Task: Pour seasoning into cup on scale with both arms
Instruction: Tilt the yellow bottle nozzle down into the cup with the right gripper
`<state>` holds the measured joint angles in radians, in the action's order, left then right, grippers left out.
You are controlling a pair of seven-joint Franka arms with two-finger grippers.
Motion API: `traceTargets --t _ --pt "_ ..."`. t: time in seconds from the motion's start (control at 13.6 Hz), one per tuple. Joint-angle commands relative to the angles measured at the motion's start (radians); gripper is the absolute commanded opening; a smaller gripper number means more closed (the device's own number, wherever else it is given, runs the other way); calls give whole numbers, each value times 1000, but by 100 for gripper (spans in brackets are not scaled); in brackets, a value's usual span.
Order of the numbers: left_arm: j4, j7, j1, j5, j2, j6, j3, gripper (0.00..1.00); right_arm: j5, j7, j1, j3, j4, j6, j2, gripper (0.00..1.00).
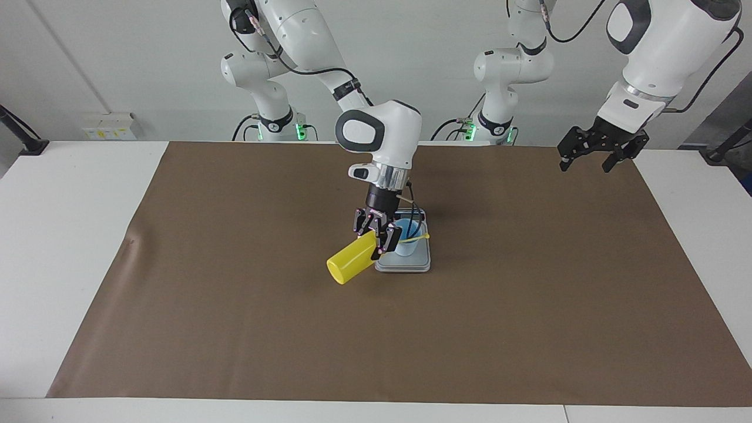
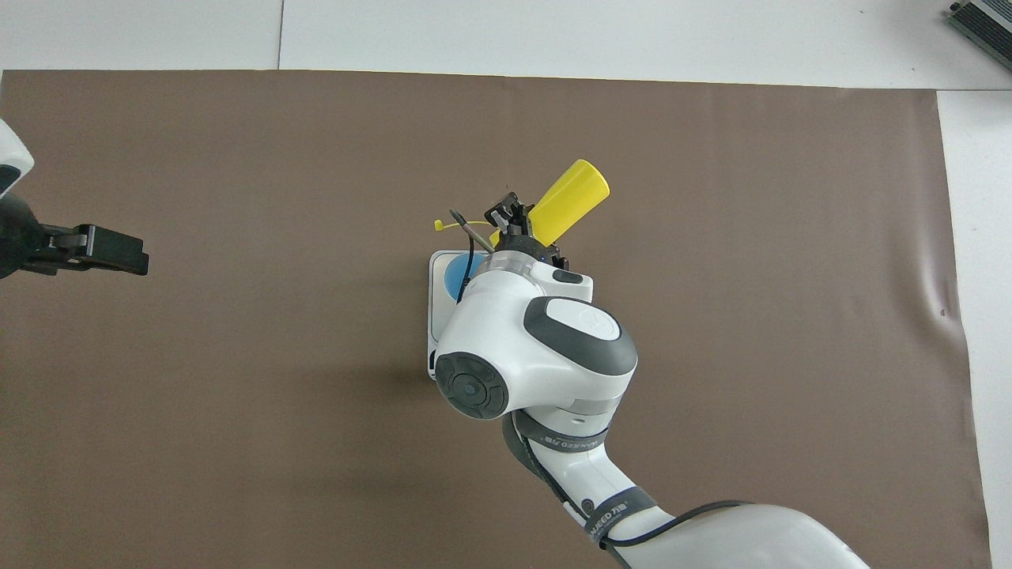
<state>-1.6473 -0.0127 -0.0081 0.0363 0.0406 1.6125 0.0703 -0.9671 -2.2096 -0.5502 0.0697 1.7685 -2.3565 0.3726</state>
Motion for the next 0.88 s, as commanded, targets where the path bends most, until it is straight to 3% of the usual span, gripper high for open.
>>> traceTargets --t 0.0,0.81 --pt "-17 -7 -10 -4 13 1 -9 100 -50 -18 3 2 -27 22 5 2" --pt "-17 -10 2 -3 15 0 -12 100 -127 -21 -19 2 -84 82 45 0"
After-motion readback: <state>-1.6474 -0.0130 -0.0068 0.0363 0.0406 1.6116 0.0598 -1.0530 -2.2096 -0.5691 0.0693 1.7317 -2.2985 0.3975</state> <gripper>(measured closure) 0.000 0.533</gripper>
